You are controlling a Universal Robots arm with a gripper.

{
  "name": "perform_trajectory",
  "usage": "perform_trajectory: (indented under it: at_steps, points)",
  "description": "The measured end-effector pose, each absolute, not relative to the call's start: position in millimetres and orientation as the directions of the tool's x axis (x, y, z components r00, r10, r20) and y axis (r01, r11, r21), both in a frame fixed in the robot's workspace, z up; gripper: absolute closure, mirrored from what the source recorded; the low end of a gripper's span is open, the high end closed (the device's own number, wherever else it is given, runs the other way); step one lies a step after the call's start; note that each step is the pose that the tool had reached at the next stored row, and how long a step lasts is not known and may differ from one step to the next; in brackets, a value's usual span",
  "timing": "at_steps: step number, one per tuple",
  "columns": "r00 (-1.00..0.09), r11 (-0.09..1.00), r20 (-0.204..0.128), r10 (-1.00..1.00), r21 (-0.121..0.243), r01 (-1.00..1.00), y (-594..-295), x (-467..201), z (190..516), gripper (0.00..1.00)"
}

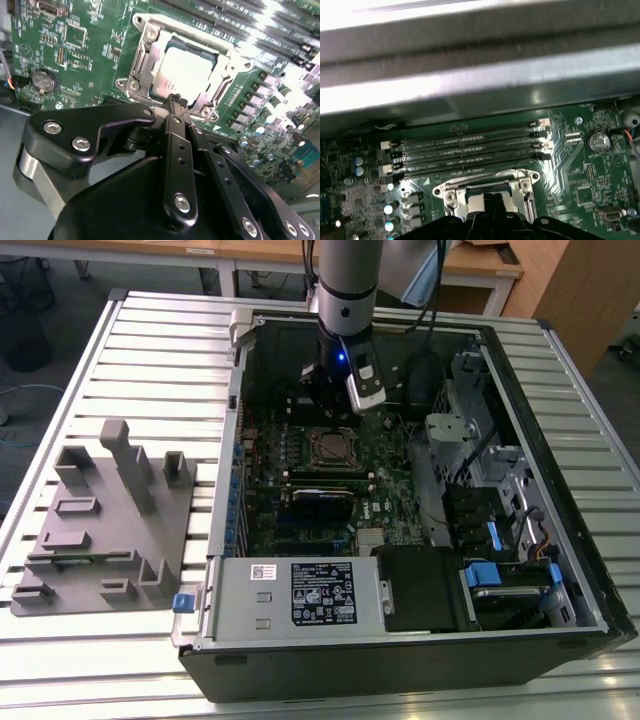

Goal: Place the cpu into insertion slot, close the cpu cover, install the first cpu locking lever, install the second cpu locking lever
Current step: 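Install the first cpu locking lever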

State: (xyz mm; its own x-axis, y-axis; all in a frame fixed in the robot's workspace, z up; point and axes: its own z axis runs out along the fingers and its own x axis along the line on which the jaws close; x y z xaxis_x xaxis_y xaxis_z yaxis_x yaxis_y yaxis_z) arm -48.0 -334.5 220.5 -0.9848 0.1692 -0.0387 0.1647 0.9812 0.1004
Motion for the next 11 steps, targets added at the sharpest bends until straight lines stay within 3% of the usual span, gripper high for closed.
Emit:
perform_trajectory:
  at_steps: [11]
  points:
    - [-0.991,0.987,-0.039,0.132,0.100,0.127,-348,-43,220,0.90]
